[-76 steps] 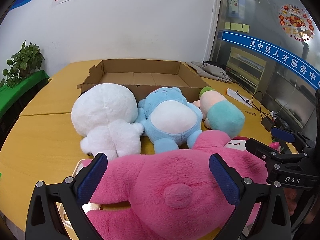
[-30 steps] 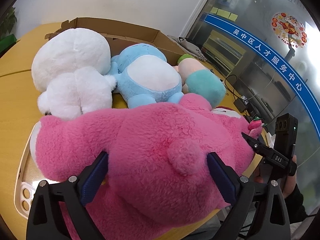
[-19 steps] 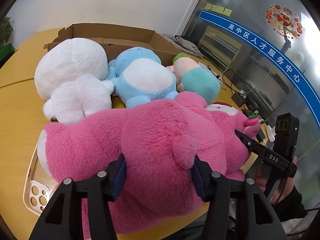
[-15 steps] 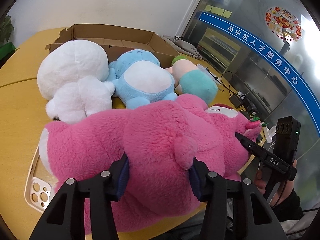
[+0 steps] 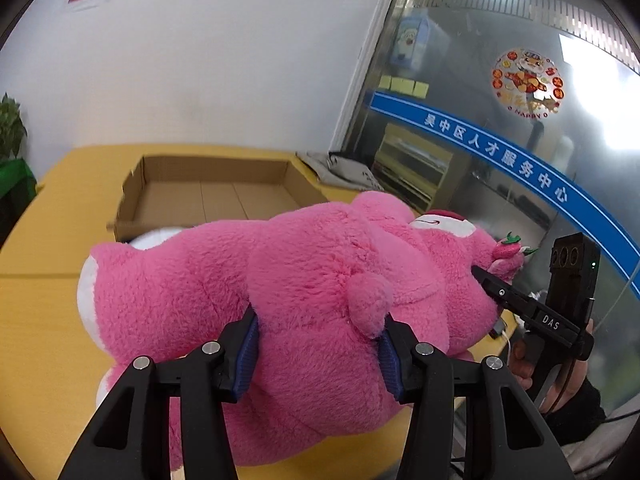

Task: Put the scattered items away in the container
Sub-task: 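Lift the pink bear with both grippers and carry it over the box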

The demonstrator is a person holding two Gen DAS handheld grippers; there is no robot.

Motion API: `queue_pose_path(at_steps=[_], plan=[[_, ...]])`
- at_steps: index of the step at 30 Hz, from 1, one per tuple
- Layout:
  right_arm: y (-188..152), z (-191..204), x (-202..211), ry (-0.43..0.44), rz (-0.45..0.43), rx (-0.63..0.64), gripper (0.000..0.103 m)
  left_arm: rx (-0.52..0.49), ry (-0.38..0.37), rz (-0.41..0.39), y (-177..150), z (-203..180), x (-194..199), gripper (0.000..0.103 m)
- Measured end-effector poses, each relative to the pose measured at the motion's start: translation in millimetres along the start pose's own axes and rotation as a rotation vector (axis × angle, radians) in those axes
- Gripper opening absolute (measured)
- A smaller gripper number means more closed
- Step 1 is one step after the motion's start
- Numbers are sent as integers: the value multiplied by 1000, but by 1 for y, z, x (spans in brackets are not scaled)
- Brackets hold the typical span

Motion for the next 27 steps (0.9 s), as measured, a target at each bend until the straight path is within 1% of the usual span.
queue_pose_path(at_steps=[3, 6, 7, 9, 12, 14, 17, 18, 19, 21, 23, 24, 25, 27], plan=[[33, 9, -14, 3, -53, 33, 68, -20, 17, -33, 33, 4, -4, 55], [64, 15, -37, 31, -96, 32, 68, -53, 68, -68, 70, 14, -10, 55], [77, 17, -49, 45, -104, 29, 68, -56, 88, -79, 79, 18, -12, 55], [101, 21, -72, 63, -116, 30, 68, -78, 113, -103, 108, 31, -20, 55], [136, 26, -109, 82, -140, 33, 68, -89, 127, -121, 146, 54, -35, 55], [162, 30, -136, 82, -151, 37, 68, -84, 137, -131, 175, 73, -50, 55], [195, 37, -174, 65, -172, 49, 68, -64, 122, -129, 223, 97, -82, 55], [207, 38, -188, 55, -185, 52, 68, -55, 132, -124, 235, 103, -91, 55], [216, 38, -201, 46, -194, 53, 68, -49, 125, -119, 249, 112, -104, 55], [234, 34, -232, 25, -198, 40, 68, -37, 116, -106, 267, 124, -128, 55], [242, 26, -259, 6, -193, 19, 68, -14, 113, -82, 280, 143, -159, 54], [245, 21, -274, -6, -190, 9, 68, -5, 114, -68, 282, 150, -172, 54], [245, 16, -288, -19, -184, 1, 68, 6, 116, -44, 284, 168, -188, 54], [242, 3, -324, -48, -150, -28, 69, 40, 117, -7, 280, 194, -217, 54]])
Point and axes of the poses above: each gripper's, at about its wrist camera, not at the fingertips, and x roughly against the way its jaws point, z to its left, y to its top, the point moved 1 cm from there along -x, roughly the way its jaws point, and after that the axes turned 15 degrees about -y, right-handed, at the moved point
